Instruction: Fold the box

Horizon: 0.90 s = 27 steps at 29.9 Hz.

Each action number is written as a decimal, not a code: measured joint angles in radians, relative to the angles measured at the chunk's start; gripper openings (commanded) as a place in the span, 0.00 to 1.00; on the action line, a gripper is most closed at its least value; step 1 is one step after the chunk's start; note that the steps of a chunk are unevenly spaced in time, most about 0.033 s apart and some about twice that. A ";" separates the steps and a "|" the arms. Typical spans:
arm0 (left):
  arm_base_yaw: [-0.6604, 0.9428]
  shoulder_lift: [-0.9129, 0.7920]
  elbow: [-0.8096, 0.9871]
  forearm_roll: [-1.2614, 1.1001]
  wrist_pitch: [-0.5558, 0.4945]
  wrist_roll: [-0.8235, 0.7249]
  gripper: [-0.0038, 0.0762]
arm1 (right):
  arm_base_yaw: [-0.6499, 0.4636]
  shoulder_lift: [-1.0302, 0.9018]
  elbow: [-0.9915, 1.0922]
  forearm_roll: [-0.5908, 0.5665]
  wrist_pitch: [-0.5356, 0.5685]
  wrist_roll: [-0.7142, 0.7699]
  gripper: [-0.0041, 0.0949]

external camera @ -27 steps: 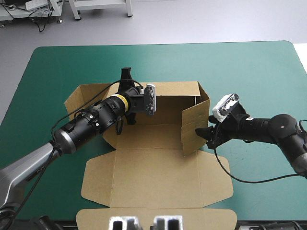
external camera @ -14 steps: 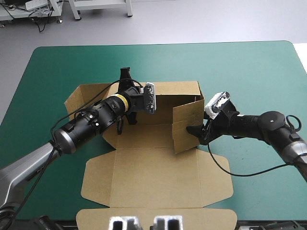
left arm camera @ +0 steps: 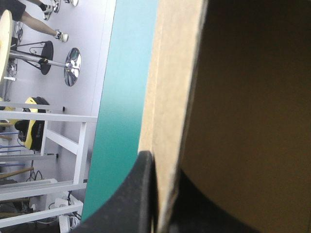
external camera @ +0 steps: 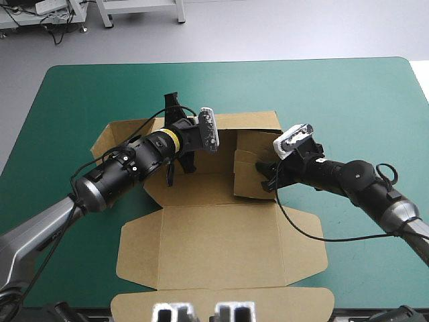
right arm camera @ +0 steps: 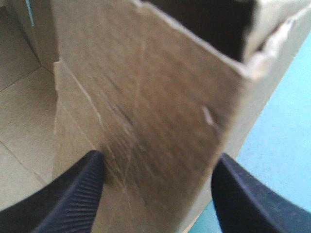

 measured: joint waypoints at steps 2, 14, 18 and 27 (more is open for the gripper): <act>0.000 0.001 -0.008 -0.007 0.012 0.000 0.04 | 0.005 0.000 0.000 -0.038 -0.022 0.043 0.20; 0.000 0.001 -0.018 -0.028 0.036 0.001 0.04 | 0.005 0.000 -0.022 -0.183 -0.033 0.202 0.02; 0.000 0.001 -0.020 -0.028 0.039 0.001 0.04 | 0.004 0.005 -0.042 -0.200 -0.015 0.210 0.02; 0.000 -0.002 -0.020 -0.028 0.045 0.001 0.04 | 0.004 0.007 -0.064 -0.297 0.016 0.286 0.02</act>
